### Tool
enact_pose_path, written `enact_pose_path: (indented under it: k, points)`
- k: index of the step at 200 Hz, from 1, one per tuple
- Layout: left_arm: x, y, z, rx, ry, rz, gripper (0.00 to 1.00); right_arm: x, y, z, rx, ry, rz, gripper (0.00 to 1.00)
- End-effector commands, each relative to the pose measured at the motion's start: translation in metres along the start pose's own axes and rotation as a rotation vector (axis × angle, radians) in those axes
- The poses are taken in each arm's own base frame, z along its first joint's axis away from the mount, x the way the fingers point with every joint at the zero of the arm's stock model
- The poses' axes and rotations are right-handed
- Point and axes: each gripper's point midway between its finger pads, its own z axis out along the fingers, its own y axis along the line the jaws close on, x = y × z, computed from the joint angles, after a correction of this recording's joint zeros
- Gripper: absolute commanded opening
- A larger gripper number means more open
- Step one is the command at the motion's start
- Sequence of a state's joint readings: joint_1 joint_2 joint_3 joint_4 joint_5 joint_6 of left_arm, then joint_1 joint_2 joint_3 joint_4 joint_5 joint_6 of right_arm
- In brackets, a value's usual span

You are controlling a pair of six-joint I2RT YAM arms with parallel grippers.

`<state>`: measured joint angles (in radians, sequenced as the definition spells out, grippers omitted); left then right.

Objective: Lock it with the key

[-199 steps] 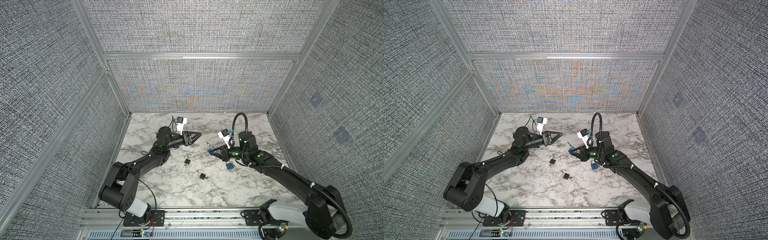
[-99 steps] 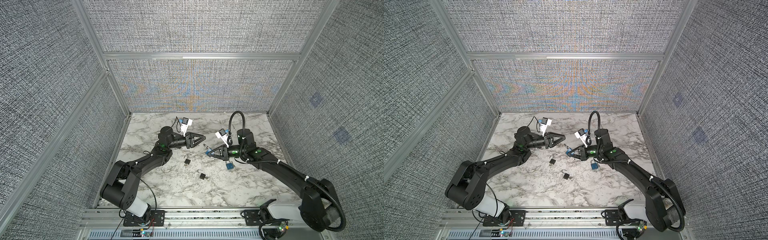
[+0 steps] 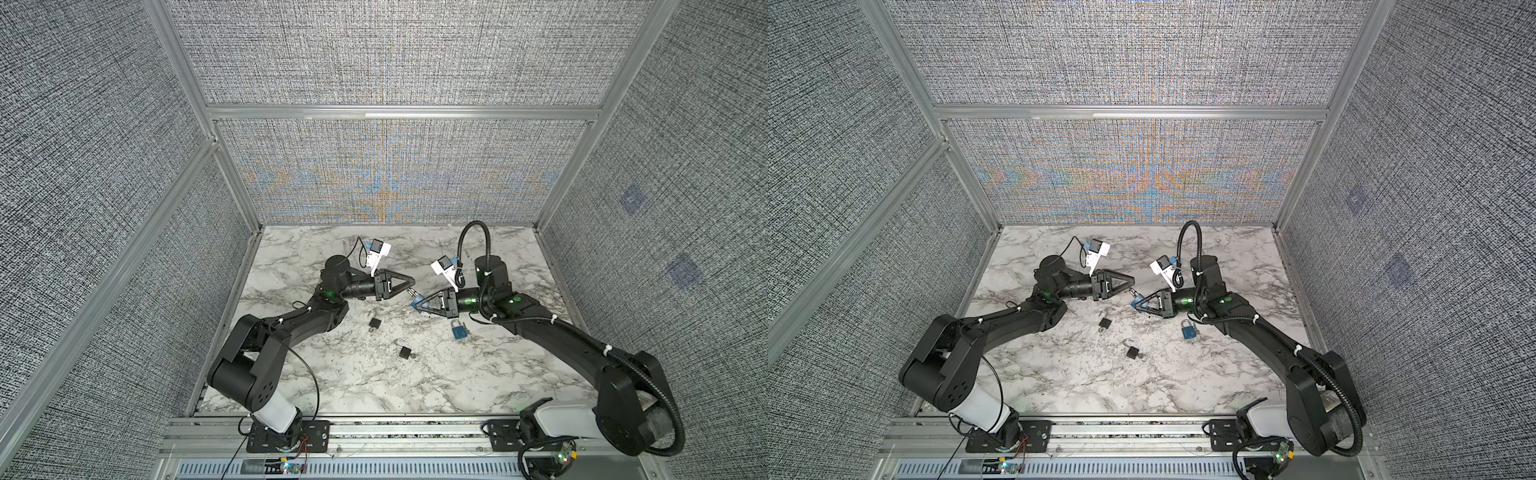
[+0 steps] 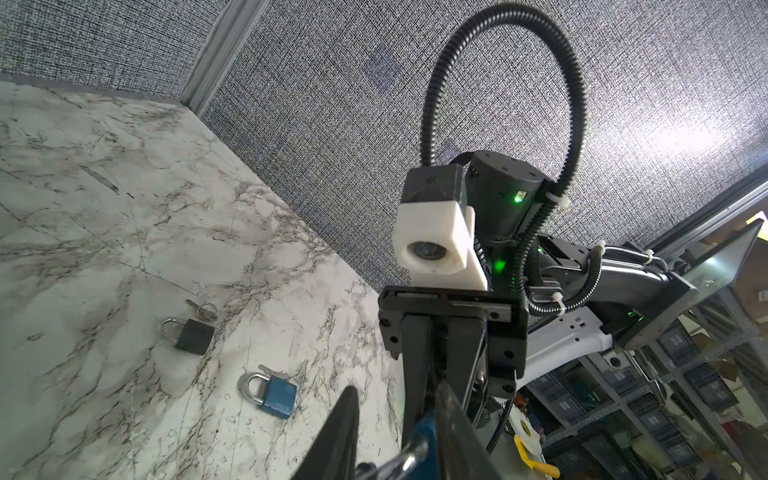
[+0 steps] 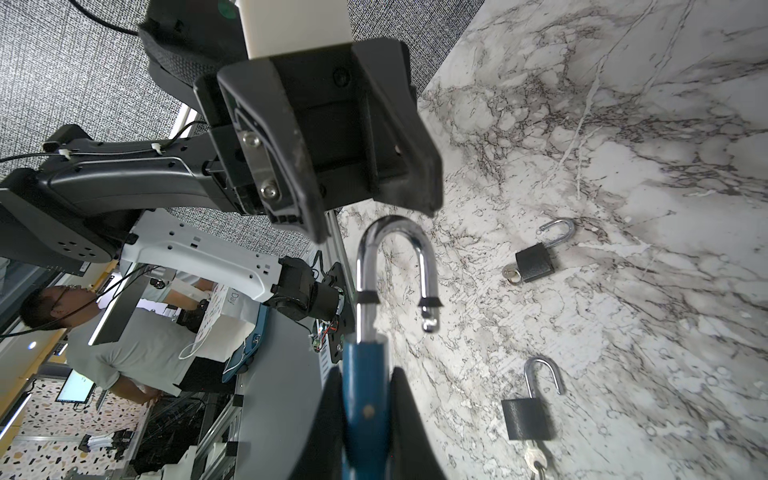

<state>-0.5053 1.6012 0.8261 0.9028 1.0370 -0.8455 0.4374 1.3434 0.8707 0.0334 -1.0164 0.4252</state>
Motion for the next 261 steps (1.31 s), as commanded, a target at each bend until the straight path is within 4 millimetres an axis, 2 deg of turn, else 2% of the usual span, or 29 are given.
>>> enact_pose_path:
  k: [1, 41, 136, 191, 261]
  points:
    - [0.000, -0.007, -0.001, 0.023, 0.009, 0.031, 0.32, -0.007, 0.008, -0.002, -0.031, -0.017, -0.028, 0.00]
    - [0.006, -0.003, -0.002, 0.001, 0.023, 0.022, 0.29, -0.009, 0.007, -0.003, -0.027, -0.021, -0.026, 0.00]
    - [0.011, 0.002, -0.003, -0.015, 0.035, 0.014, 0.29, -0.014, 0.010, -0.007, -0.030, -0.029, -0.025, 0.00]
    - [0.011, 0.001, -0.004, -0.030, 0.035, 0.022, 0.23, -0.012, 0.007, -0.006, -0.029, -0.025, -0.013, 0.00]
    - [0.011, 0.003, -0.003, -0.033, 0.038, 0.016, 0.10, -0.013, 0.010, -0.008, -0.029, -0.029, -0.018, 0.00]
